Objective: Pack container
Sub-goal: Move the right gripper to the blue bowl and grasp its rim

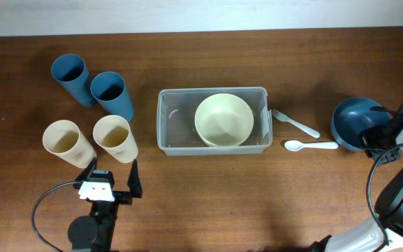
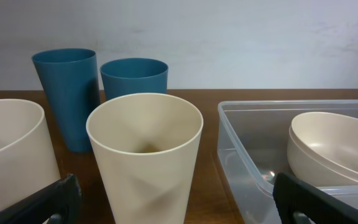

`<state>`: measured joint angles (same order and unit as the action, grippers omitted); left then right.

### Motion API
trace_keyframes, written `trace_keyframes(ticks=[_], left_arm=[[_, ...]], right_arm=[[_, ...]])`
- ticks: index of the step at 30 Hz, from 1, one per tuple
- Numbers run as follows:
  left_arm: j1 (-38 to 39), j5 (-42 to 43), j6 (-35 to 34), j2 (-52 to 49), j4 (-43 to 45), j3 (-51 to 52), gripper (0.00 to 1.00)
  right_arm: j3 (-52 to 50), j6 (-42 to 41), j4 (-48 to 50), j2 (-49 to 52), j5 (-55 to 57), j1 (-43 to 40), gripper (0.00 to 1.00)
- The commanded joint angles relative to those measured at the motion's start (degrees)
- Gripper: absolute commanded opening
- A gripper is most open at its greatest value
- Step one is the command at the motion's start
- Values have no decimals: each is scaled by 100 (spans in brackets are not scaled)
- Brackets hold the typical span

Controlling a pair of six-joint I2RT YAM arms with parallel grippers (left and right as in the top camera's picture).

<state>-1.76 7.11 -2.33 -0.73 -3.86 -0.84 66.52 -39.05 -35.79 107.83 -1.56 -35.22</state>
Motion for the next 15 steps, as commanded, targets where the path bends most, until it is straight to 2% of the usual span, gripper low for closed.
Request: trace_keyframes(ticks=[1,8,15], left_arm=[[-33,61,109,44,-7,33,100],[-33,61,109,44,-7,33,100],[-33,61,109,44,-7,33,100]], right_arm=[[15,42,-177,28,-153,-11,4],[706,111,-831,-251,-317,-11,4],[1976,485,-1939,-365,-822,-4,4]])
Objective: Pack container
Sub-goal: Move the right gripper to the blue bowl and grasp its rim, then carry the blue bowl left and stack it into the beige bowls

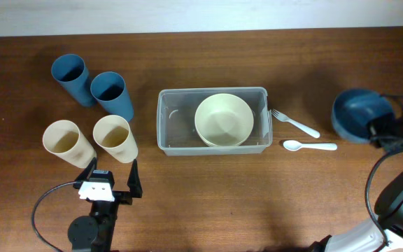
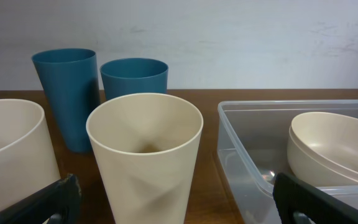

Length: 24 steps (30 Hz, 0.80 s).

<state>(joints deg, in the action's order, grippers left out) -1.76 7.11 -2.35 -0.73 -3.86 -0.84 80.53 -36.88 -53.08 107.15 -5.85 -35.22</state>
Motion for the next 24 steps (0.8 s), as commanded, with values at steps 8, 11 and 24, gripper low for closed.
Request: trace_keyframes(ticks=[8,11,24], left_arm=[[-33,61,111,44,-7,33,100],[-33,61,111,44,-7,33,100],[-33,61,111,44,-7,33,100]], right_arm=[[1725,1792,-1069,-306,-2682,177,4],[2004,2337,-1460,-310,-3222,518,4],[2201,2494,-1735,-286,-1652,3480,4]])
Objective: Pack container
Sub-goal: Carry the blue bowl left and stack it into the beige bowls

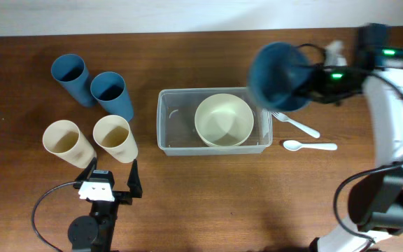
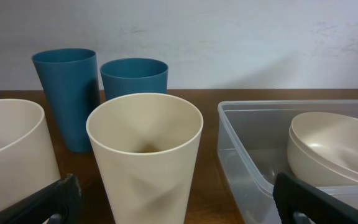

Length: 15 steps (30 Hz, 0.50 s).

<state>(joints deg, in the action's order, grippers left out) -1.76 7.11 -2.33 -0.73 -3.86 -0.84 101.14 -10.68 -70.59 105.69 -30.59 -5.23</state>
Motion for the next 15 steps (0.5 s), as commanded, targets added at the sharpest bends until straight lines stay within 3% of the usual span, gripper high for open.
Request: trace_keyframes(ticks=[1,8,15], left_arm=[[-33,61,109,44,-7,33,100],[-33,61,109,44,-7,33,100],[-33,61,109,44,-7,33,100]], right_arm=[[140,-223,15,-127,1139,682,4],[74,-752,81,57,2636,1891,4],[-63,-898,96,365,2855,2190,4]])
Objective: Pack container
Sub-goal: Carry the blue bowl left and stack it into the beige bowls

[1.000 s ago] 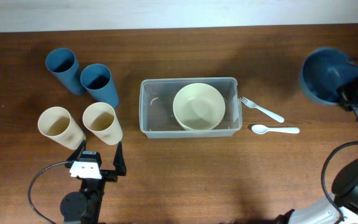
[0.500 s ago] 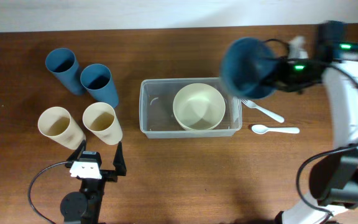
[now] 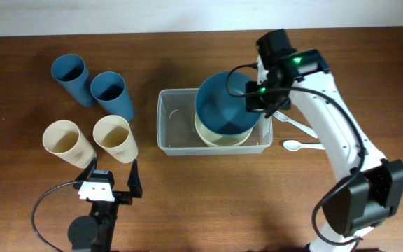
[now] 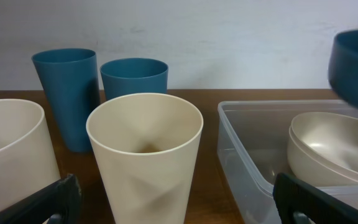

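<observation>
A clear plastic container lies mid-table with a cream bowl inside it. My right gripper is shut on the rim of a blue bowl, which hangs above the cream bowl and over the container; the blue bowl also shows at the left wrist view's right edge. Two cream cups and two blue cups stand left of the container. My left gripper rests open at the front, behind the nearer cream cup, its dark fingertips wide apart.
A white fork and a white spoon lie on the table right of the container, partly under my right arm. The table's front half holds only my left arm and its cable.
My right gripper has carried the blue bowl leftward and lower, from above the container's right end to over the cream bowl inside it. The left arm has not moved.
The blue bowl first sat at the table's right edge with my right gripper at it. It then hung slightly higher there, later in the air near the container's right end, and now above the cream bowl. Cups, cutlery and left arm stayed put.
</observation>
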`<state>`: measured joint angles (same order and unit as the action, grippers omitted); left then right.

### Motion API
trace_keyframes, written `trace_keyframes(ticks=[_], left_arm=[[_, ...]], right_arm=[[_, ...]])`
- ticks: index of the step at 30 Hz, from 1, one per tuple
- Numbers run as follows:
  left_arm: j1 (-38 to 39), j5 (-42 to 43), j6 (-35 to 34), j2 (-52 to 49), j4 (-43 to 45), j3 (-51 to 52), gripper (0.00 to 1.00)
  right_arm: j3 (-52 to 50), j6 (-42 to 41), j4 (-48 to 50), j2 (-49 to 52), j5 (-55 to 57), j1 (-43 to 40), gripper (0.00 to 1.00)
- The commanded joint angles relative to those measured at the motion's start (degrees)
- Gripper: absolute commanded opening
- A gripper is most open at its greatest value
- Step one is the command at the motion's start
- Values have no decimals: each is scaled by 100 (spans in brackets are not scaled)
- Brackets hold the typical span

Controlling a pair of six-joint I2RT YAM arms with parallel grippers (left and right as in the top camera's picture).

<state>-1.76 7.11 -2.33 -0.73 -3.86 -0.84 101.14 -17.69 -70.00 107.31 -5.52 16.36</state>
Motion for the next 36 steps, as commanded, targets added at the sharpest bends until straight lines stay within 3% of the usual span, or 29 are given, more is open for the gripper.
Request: trace_keyframes(ticks=[1,28,31,34,36], left_arm=[[-33,61,109,44,-7,33,100],[-33,61,109,44,-7,33,100],[-33,61,109,44,-7,33,100],[-33,61,109,44,-7,33,100],[-33,61,109,44,-7,33,100]], right_arm=[[-96,-245,48,262,387,28,4],[-791,-232,540,372,341,273,5],[-837,-227,562,372,341,275,15],[-837,-208,575,372,343,275,42],[-837,-162,584,372,343,275,46]])
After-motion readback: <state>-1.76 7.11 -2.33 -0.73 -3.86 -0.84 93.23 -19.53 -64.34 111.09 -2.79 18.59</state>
